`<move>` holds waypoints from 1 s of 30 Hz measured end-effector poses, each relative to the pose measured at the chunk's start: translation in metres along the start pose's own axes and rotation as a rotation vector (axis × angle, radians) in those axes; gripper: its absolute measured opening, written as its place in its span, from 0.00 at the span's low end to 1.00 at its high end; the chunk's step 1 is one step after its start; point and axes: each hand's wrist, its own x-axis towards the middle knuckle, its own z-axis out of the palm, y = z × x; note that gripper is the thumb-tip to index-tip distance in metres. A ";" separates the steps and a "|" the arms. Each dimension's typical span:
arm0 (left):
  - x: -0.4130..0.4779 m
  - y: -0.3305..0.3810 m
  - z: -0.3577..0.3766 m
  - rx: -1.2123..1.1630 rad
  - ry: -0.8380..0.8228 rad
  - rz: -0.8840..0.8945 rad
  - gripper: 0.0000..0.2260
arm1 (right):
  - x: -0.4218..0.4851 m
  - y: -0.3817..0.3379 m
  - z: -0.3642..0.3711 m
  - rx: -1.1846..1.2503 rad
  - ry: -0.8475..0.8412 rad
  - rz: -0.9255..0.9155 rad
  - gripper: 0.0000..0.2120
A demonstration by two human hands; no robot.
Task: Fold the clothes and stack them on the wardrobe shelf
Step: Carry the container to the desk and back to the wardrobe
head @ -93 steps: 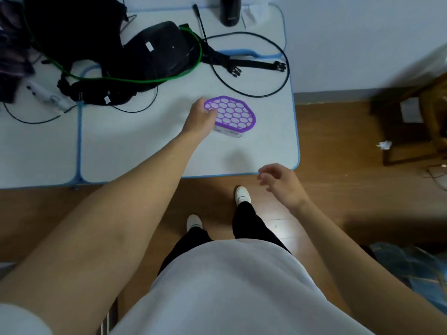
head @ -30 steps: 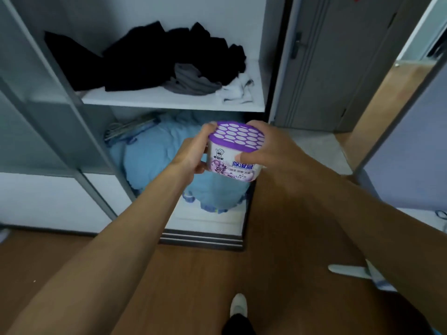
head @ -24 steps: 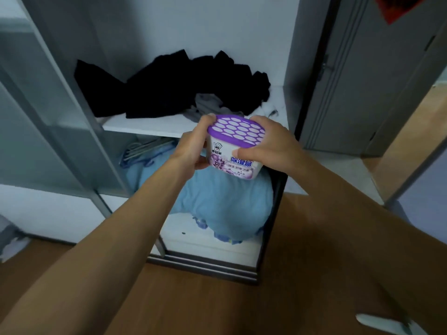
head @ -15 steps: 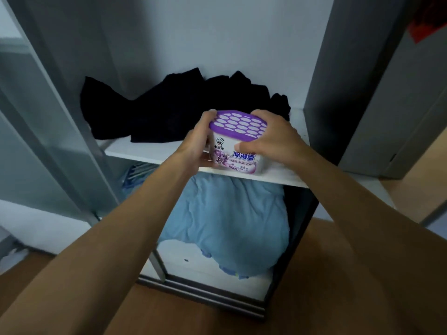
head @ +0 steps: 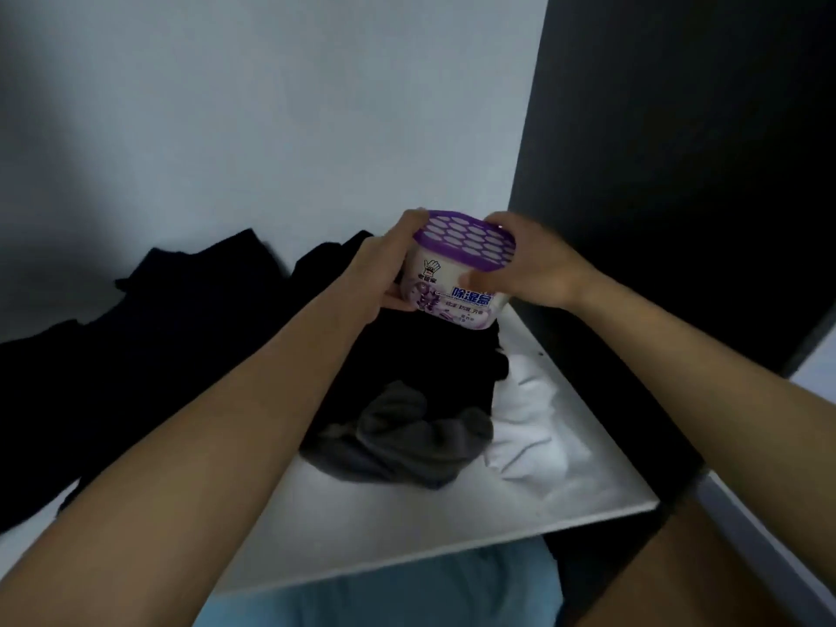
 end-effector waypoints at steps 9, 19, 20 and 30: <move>0.139 0.021 0.029 -0.045 -0.189 0.006 0.28 | 0.105 0.042 -0.014 -0.256 0.030 0.188 0.41; 0.260 -0.023 0.087 -0.187 -0.057 -0.015 0.26 | 0.190 0.114 0.012 -0.516 0.030 0.274 0.39; 0.266 -0.027 0.088 -0.198 -0.061 -0.036 0.23 | 0.195 0.120 0.018 -0.523 0.024 0.283 0.39; 0.287 -0.066 0.087 -0.075 -0.049 -0.066 0.13 | 0.208 0.151 0.055 -0.615 -0.102 0.244 0.34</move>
